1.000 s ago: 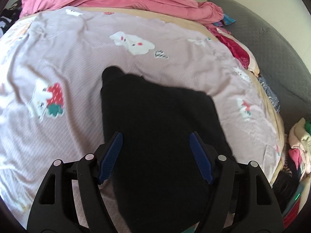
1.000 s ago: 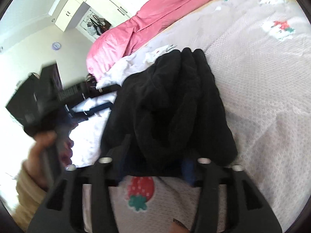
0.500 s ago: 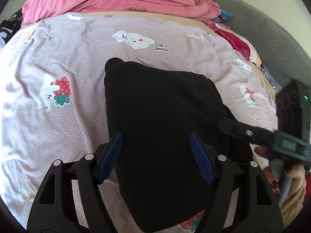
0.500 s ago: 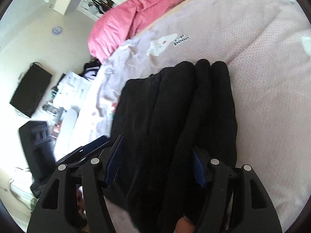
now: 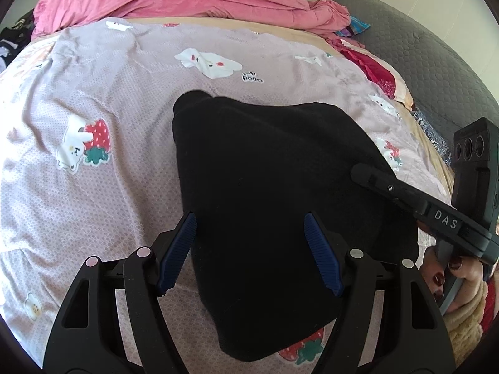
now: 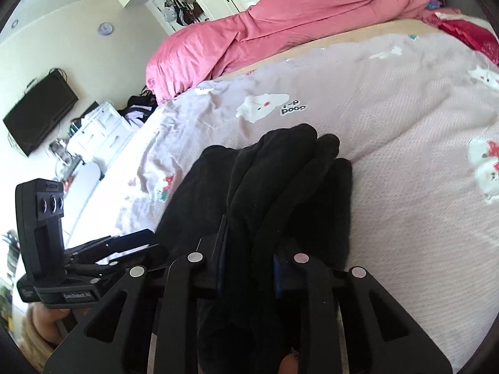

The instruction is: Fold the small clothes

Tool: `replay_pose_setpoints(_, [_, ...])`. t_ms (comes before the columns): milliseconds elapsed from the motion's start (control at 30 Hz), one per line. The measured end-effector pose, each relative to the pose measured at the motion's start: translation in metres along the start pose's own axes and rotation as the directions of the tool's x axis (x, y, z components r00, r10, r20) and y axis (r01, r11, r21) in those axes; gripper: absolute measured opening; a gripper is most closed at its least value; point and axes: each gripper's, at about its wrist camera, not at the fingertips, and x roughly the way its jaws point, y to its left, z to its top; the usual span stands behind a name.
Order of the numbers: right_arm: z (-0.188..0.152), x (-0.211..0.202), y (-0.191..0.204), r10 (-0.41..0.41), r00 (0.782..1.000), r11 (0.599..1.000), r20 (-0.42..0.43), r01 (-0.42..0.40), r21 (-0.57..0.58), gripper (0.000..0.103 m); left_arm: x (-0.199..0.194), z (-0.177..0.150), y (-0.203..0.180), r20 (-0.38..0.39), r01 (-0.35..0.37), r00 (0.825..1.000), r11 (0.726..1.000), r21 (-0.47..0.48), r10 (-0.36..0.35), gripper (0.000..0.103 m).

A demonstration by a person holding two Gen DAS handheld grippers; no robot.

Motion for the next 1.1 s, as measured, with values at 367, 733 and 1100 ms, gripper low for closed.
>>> replay_pose_setpoints(367, [-0.022, 0.017, -0.024, -0.028, 0.998, 0.994, -0.052, 0.033, 0.102, 0.037, 0.013, -0.012, 0.003, -0.031, -0.015, 0.999, 1.0, -0.011, 0.015, 0.065])
replay_pose_setpoints(733, [-0.046, -0.005, -0.022, 0.025, 0.998, 0.99, -0.065, -0.016, 0.141, 0.047, 0.007, -0.019, 0.002, -0.024, -0.011, 1.0, 1.0, -0.013, 0.011, 0.065])
replay_pose_setpoints(1100, [-0.063, -0.017, -0.019, 0.052, 0.996, 0.989, -0.079, -0.04, 0.145, 0.048, -0.001, -0.03, -0.006, -0.016, -0.019, 1.0, 1.0, 0.002, 0.019, 0.065])
